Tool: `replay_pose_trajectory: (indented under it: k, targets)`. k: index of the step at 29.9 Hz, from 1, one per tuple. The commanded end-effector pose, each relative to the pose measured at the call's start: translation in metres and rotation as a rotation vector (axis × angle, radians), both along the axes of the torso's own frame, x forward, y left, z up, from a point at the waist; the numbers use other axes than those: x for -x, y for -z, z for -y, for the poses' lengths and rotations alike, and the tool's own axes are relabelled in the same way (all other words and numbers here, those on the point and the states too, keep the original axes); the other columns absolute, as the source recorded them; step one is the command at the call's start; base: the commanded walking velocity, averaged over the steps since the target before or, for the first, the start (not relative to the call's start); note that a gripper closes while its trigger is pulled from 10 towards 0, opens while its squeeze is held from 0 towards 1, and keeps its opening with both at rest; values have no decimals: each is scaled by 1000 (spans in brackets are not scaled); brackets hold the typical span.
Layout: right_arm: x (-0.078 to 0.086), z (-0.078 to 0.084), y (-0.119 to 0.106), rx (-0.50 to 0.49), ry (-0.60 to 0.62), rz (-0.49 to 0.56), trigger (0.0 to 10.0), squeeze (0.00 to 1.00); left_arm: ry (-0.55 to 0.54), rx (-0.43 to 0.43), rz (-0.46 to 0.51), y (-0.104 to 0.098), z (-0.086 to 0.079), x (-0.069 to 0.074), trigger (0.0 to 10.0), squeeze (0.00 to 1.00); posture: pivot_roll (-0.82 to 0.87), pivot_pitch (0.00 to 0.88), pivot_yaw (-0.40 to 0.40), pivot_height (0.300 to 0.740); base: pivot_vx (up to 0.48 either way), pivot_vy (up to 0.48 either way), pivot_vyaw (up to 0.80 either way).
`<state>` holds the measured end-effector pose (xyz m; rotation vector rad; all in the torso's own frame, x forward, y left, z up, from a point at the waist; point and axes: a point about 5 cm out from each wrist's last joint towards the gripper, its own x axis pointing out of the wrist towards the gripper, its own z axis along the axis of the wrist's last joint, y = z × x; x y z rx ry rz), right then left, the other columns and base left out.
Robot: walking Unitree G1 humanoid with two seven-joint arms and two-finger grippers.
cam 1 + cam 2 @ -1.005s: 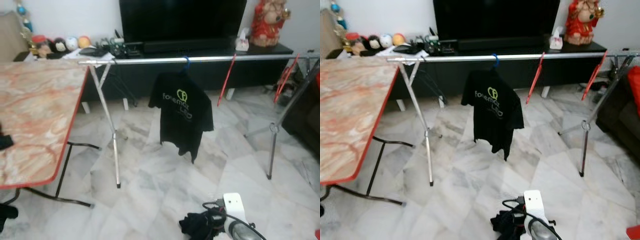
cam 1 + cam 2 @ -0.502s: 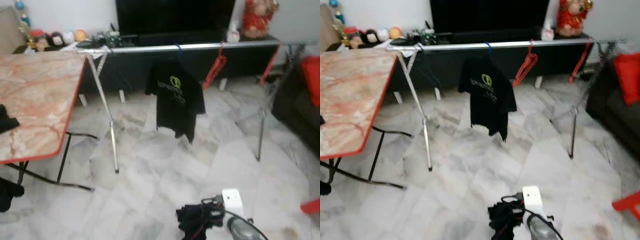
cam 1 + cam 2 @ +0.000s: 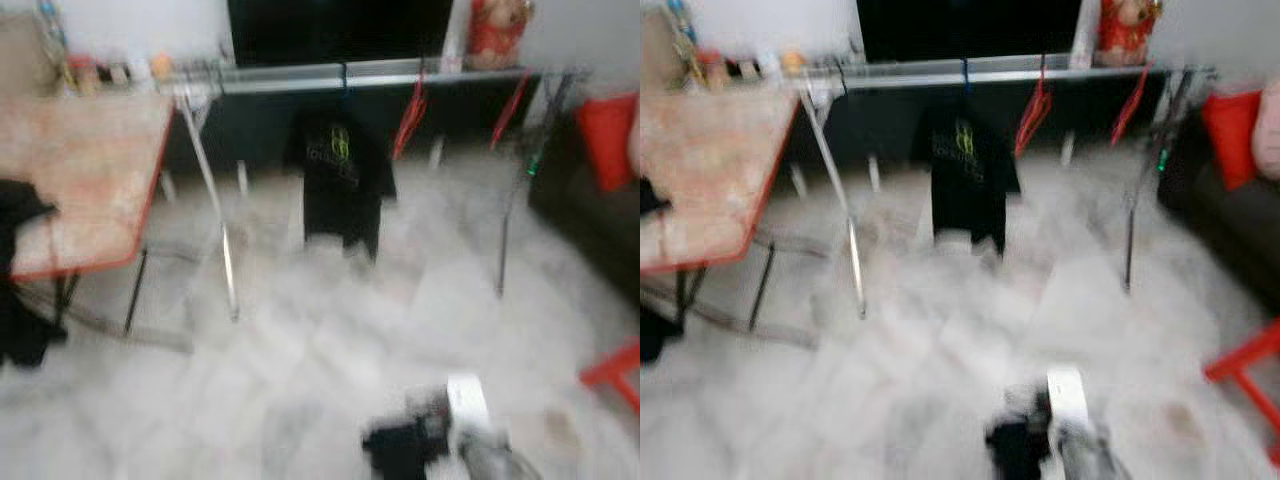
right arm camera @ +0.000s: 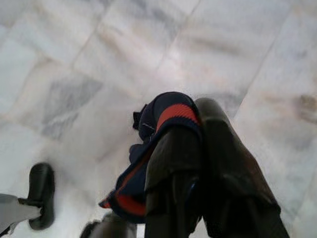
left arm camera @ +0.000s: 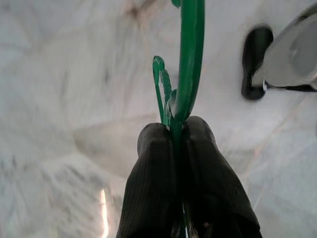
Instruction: Hang hanger
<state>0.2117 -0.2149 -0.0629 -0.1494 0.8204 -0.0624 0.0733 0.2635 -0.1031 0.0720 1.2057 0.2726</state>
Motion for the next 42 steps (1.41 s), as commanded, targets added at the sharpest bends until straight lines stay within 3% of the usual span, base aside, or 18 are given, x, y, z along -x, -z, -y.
replay_pose_trajectory:
  k: [1,12,18,20,21,22,23,24,25,27,28,31,34,36,39,41,42]
  targets:
    - [-7,-6,-3,-10,-9,27,10000,0,-11,-11,9,-2,-5,-4,10000,0,-39,0,7,740,-304,0,0]
    - [-8,-5,-4,-14,-7,43,10000,0,8,-66,16,-3,-7,-5,10000,0,-40,0,6,740,-77,0,0]
    - [-8,-5,-5,-17,-1,63,10000,0,16,-119,76,-6,-9,-9,10000,0,-37,0,3,740,0,0,0]
    - [-12,-3,-10,36,-34,122,10000,0,80,-254,127,-11,-12,-14,10000,0,-39,0,-2,740,0,0,0]
    - [-20,-2,-17,64,-48,164,10000,0,98,-296,147,-13,-13,-16,10000,0,-39,0,-2,740,0,0,0]
    - [-38,-1,-31,81,-62,236,10000,0,107,-324,165,-15,-13,-17,10000,0,-38,0,-4,740,0,0,0]
    - [-74,5,-64,121,-89,356,10000,0,127,-392,280,-35,-32,-54,10000,0,-35,0,-5,740,0,0,0]
    - [-74,5,-64,121,-89,356,10000,0,127,-392,280,-35,-32,-54,10000,0,-35,0,-5,740,0,0,0]
    - [-86,6,-78,147,-113,420,10000,0,139,-431,373,-52,-41,-82,10000,0,-35,0,-5,740,0,0,0]
    - [-109,1,-105,131,-132,524,10000,0,167,-511,517,-80,-44,-110,10000,0,-39,0,-6,740,0,0,0]
    - [-109,1,-105,131,-132,524,10000,0,167,-511,517,-80,-44,-110,10000,0,-39,0,-6,740,0,0,0]
    - [-119,-1,-118,126,-145,573,10000,0,215,-587,630,-103,-39,-128,10000,0,-38,0,-7,740,0,0,0]
    - [-128,-7,-128,105,-182,584,10000,0,284,-563,743,-119,-24,-144,10000,0,-39,0,-6,740,0,0,0]
    - [-141,-19,-145,74,-265,626,10000,0,462,-549,817,-145,-9,-159,10000,0,-38,0,-7,740,0,0,0]
    - [-150,-28,-157,116,-356,620,10000,0,547,-561,876,-168,-1,-167,10000,0,-39,0,-7,740,0,0,0]
    - [-151,-29,-159,118,-365,619,10000,0,555,-569,876,-170,-1,-168,10000,0,-39,0,-7,740,0,0,0]
    - [-154,-36,-158,84,-395,560,10000,0,554,-450,888,-176,8,-170,10000,0,-39,0,-7,740,0,0,0]
